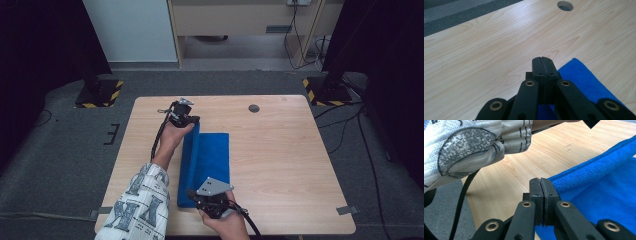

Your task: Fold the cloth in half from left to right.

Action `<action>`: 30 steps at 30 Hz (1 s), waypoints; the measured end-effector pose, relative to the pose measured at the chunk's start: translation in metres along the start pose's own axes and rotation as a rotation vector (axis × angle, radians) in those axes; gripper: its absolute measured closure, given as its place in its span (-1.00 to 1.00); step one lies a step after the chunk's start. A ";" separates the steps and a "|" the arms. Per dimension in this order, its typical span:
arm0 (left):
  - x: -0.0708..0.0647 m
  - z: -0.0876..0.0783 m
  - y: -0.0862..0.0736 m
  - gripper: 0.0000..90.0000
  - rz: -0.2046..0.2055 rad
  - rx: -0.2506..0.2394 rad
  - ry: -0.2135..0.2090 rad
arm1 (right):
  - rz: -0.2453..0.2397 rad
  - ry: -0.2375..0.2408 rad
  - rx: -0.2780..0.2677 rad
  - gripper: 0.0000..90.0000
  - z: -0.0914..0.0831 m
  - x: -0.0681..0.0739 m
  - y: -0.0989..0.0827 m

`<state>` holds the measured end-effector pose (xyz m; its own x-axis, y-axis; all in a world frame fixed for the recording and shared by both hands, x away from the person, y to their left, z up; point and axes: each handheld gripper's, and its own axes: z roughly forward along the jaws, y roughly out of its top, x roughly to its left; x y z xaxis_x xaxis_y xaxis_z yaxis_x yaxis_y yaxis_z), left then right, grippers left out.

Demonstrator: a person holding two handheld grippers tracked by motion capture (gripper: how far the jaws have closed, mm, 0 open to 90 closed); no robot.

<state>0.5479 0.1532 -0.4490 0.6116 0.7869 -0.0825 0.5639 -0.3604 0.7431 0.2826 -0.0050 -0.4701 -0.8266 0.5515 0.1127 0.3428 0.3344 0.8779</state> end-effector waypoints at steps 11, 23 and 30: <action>-0.016 0.012 0.004 1.00 -0.002 -0.003 -0.016 | -0.008 -0.025 0.016 0.97 -0.018 -0.009 -0.008; -0.022 0.026 0.003 1.00 -0.011 0.004 -0.024 | 0.020 -0.052 0.061 0.97 -0.021 -0.031 -0.025; -0.027 0.031 0.004 1.00 -0.010 0.009 -0.023 | 0.019 -0.060 0.068 0.97 -0.030 -0.037 -0.028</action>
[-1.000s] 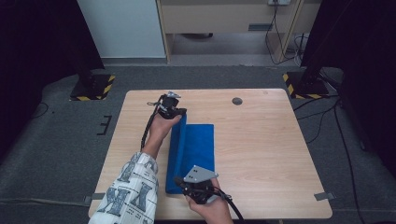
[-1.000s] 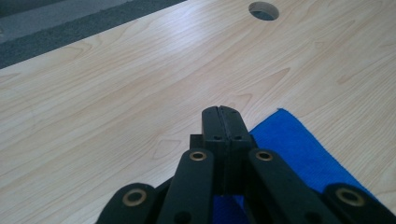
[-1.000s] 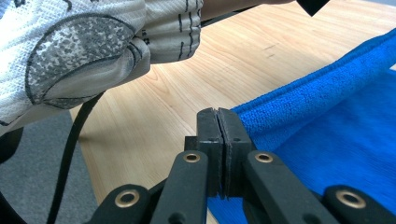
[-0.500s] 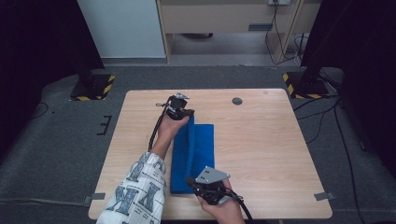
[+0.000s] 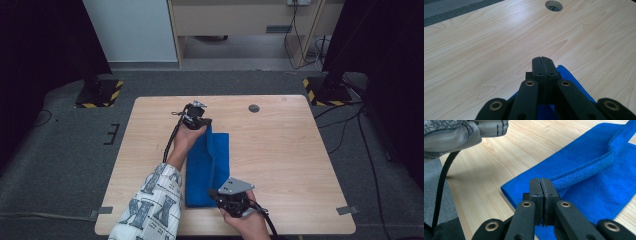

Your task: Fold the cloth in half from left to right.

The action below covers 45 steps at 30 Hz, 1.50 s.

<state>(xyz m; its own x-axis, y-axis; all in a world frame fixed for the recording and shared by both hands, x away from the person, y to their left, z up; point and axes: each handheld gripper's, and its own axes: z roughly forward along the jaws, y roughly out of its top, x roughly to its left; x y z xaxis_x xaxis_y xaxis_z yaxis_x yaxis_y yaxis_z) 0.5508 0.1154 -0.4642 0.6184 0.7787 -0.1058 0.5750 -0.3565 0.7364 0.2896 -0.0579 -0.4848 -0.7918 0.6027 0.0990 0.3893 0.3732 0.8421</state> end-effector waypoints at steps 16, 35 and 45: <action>-0.010 0.018 -0.001 1.00 -0.004 0.022 -0.021 | -0.006 0.006 0.049 0.97 -0.009 -0.006 -0.014; -0.025 0.030 -0.001 1.00 0.017 0.042 -0.044 | -0.010 0.002 0.060 0.97 -0.010 -0.006 -0.024; -0.024 0.034 -0.002 1.00 0.017 0.045 -0.054 | -0.003 0.012 0.058 0.97 -0.009 -0.004 -0.025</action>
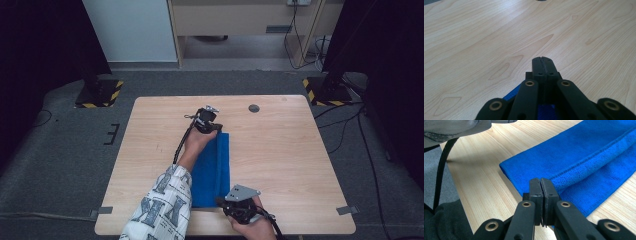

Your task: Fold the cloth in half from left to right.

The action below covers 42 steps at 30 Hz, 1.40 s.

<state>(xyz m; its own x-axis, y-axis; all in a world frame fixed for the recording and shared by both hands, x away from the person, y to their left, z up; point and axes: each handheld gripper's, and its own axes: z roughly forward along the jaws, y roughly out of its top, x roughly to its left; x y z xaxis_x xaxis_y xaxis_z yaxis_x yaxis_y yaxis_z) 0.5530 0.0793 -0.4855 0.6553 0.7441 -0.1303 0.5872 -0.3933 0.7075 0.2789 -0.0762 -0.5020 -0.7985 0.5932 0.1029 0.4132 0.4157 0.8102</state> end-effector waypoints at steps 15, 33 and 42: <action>-0.005 0.013 -0.003 1.00 -0.001 0.023 -0.004 | 0.039 0.002 0.024 0.97 -0.001 -0.007 -0.010; -0.005 0.000 0.002 -0.09 -0.014 -0.082 -0.049 | 0.061 -0.068 0.060 -0.07 -0.002 -0.017 -0.011; -0.004 -0.028 -0.005 -0.62 0.031 -0.091 -0.031 | 0.083 -0.093 0.051 -0.61 0.001 -0.039 0.003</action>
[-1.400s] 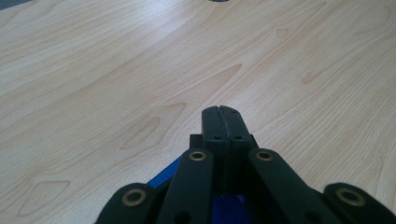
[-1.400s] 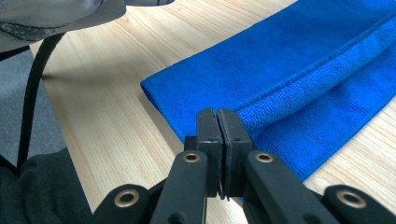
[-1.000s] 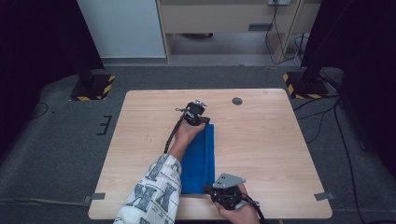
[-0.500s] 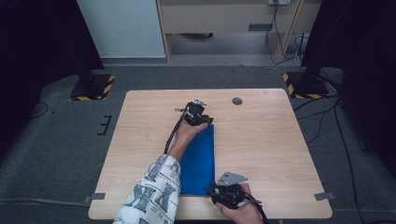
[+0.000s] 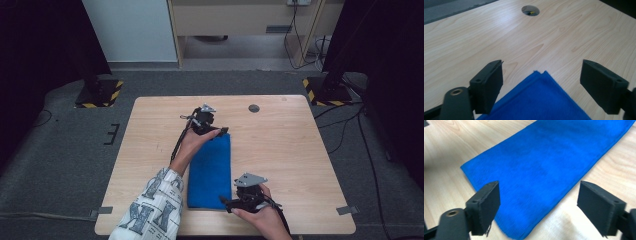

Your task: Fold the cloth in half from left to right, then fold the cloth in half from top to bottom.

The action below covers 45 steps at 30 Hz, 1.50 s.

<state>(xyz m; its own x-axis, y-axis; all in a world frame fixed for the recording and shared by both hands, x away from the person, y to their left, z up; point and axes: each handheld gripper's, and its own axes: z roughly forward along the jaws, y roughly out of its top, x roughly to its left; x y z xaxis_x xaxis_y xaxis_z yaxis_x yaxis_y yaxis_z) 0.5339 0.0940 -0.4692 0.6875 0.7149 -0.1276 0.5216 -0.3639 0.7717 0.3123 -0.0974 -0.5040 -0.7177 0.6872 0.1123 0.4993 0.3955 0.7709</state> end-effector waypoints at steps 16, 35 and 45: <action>0.016 -0.049 -0.025 -0.82 0.016 0.000 0.058 | -0.009 -0.048 0.000 -0.78 0.011 -0.042 0.023; 0.053 -0.043 -0.054 -0.62 0.010 0.042 0.147 | 0.013 -0.148 -0.010 -0.07 0.066 -0.116 0.089; 0.059 -0.029 -0.062 -0.51 -0.007 0.105 0.160 | 0.013 -0.146 0.031 0.24 0.107 -0.146 0.119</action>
<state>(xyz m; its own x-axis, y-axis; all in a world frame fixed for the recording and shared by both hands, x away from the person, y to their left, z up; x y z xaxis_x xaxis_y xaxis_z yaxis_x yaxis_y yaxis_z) 0.5275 0.1757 -0.5062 0.5984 0.8008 -0.0257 0.5821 -0.4125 0.7007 0.5286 -0.0859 -0.4956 -0.6338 0.7730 0.0279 0.5245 0.4030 0.7500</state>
